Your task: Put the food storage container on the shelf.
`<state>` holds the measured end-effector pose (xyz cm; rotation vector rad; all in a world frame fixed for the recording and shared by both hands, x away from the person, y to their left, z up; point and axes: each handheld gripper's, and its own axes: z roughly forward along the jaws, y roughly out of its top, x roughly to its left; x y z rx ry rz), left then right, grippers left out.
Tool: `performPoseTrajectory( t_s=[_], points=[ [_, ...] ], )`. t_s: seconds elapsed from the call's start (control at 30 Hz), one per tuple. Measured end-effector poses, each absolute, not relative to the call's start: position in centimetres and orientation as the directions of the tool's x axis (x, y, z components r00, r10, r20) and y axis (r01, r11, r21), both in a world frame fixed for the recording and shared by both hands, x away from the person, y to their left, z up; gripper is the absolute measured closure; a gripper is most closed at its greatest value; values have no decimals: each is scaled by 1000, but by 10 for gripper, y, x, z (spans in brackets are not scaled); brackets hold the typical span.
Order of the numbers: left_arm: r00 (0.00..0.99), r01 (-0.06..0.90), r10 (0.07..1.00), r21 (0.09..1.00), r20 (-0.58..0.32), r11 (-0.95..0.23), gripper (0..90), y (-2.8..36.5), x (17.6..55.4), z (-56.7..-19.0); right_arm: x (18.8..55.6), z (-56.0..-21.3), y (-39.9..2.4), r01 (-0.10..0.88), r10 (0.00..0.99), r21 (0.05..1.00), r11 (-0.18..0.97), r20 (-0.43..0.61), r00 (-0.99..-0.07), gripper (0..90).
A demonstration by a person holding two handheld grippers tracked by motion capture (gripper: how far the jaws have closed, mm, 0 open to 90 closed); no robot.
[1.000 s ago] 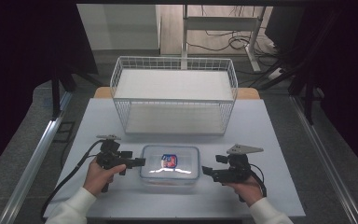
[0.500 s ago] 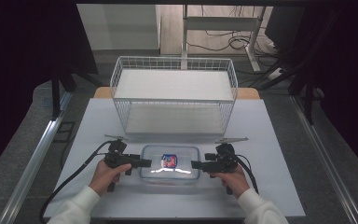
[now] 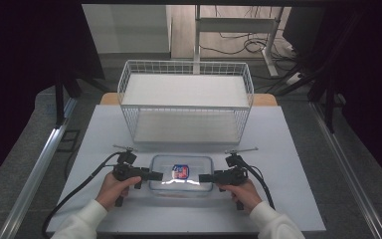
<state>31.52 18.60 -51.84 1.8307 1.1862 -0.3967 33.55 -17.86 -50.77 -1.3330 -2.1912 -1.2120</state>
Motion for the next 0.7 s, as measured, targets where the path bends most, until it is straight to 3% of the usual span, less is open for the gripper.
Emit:
performPoseTrajectory(
  t_s=[0.17,0.33,0.7],
  points=[
    [484,852,569,506,-665,-133,271,188,312,-517,331,-502,-183,832,583,511,216,616,-529,297],
    [488,845,569,521,-662,-119,358,192,304,-511,324,-498,-188,823,579,530,207,611,-539,374],
    [492,834,582,542,-647,-102,438,194,290,-502,309,-490,-190,817,596,550,172,603,-531,456]
  ],
)
